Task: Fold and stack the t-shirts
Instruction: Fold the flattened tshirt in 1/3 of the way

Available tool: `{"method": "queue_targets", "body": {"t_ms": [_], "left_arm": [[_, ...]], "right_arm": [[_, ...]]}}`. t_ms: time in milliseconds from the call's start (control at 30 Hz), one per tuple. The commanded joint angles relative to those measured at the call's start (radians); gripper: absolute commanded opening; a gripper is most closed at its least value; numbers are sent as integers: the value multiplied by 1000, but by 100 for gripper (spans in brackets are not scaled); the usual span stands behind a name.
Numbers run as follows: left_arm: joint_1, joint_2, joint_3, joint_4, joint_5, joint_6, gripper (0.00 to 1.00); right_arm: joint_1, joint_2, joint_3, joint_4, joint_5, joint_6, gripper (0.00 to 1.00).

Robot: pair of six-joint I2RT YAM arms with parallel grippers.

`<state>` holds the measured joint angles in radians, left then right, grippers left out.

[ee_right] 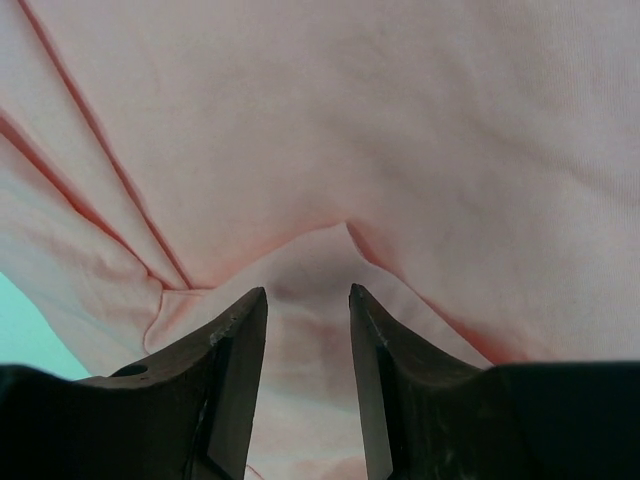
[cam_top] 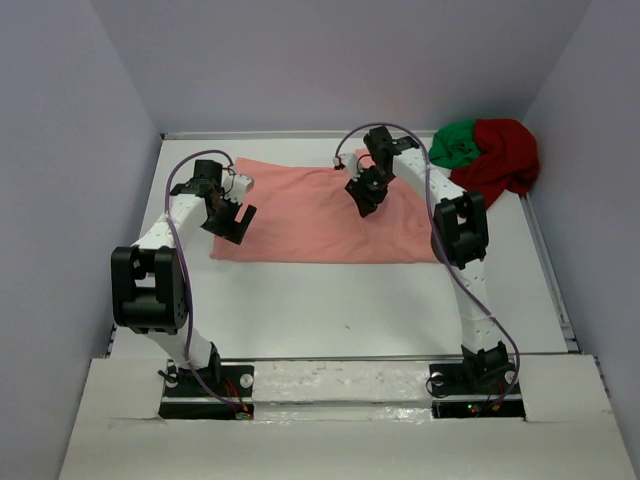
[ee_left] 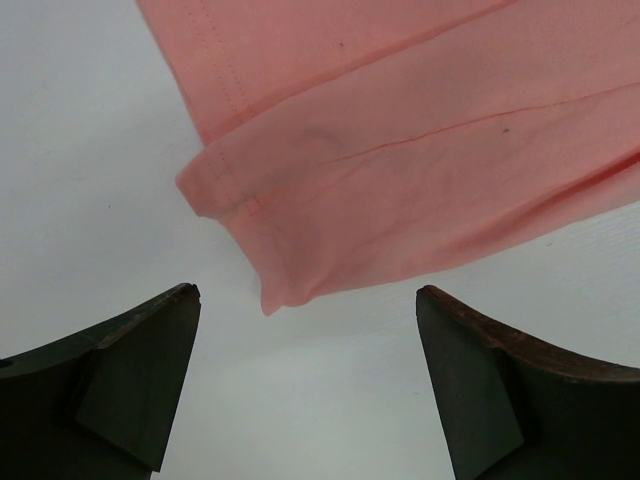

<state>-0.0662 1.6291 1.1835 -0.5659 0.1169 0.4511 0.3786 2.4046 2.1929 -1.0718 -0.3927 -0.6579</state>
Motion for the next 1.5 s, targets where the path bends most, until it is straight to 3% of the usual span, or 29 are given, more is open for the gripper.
{"method": "queue_targets", "body": {"t_ms": [0, 300, 400, 433, 633, 733, 1267, 1300, 1333, 1467], "left_arm": [[-6, -45, -13, -5, 13, -2, 99], [-7, -49, -24, -6, 15, 0, 99], [-6, -49, -27, -6, 13, 1, 99], [-7, -49, -25, -6, 15, 1, 99], [-7, -48, -27, -8, 15, 0, 99], [-7, -49, -27, -9, 21, -3, 99], [-7, -60, -21, -15, 27, -5, 99], [-7, -60, -21, -17, 27, -5, 99], [-6, -60, -21, -19, 27, -5, 99], [-6, -55, -22, -17, 30, -5, 99]], "right_arm": [[17, 8, 48, -16, -15, 6, 45], [37, 33, 45, 1, 2, 1, 46], [37, 39, 50, 6, 6, 1, 36], [37, 39, 53, 6, 8, 1, 29], [37, 39, 53, 10, 14, -5, 16], [37, 36, 51, 12, 20, -5, 0], [46, 7, 126, 29, -5, 9, 0], [46, 7, 128, 30, -5, 7, 5], [46, 7, 128, 29, -2, 7, 29], [46, 5, 108, 26, 17, -5, 34]]}}
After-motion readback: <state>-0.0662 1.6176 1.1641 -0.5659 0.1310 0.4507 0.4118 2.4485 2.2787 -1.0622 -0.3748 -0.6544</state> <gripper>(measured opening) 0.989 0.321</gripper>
